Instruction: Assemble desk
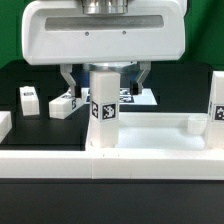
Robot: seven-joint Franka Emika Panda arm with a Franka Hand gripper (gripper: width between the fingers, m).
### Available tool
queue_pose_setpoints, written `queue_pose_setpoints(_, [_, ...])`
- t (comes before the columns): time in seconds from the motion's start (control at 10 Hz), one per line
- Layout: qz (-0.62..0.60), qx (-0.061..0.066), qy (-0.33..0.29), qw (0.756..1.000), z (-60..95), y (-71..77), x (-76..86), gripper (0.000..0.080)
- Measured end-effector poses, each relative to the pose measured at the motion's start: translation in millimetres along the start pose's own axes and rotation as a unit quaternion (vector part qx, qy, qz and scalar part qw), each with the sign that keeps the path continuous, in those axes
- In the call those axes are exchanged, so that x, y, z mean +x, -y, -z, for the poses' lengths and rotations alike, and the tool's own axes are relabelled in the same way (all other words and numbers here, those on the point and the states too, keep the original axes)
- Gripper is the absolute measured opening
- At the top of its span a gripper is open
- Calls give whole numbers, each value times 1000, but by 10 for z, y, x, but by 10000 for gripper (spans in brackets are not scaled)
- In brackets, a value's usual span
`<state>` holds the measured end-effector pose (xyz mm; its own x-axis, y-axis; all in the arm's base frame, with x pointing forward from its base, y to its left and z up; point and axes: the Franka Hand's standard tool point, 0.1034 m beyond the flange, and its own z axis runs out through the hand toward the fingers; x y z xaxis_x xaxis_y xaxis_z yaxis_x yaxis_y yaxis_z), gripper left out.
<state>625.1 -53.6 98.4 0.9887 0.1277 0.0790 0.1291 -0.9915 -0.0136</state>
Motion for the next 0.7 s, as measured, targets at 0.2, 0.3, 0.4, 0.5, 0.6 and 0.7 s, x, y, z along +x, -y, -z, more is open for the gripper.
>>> queue_pose_setpoints(0.2, [53,-3,1,999,2,-9,-2,648])
queue_pose_setpoints(0.3, [48,-3,1,999,-2,-9,-4,530])
queue_pose_setpoints(0.4, [48,-3,2,999,-4,-10,-6,395])
queue_pose_setpoints(0.5, [48,-3,2,999,-4,-11,-6,395])
queue_pose_setpoints(0.6, [44,-3,1,999,-4,-11,-6,288])
queue_pose_setpoints(0.7, [33,-3,1,999,-4,-12,-6,288])
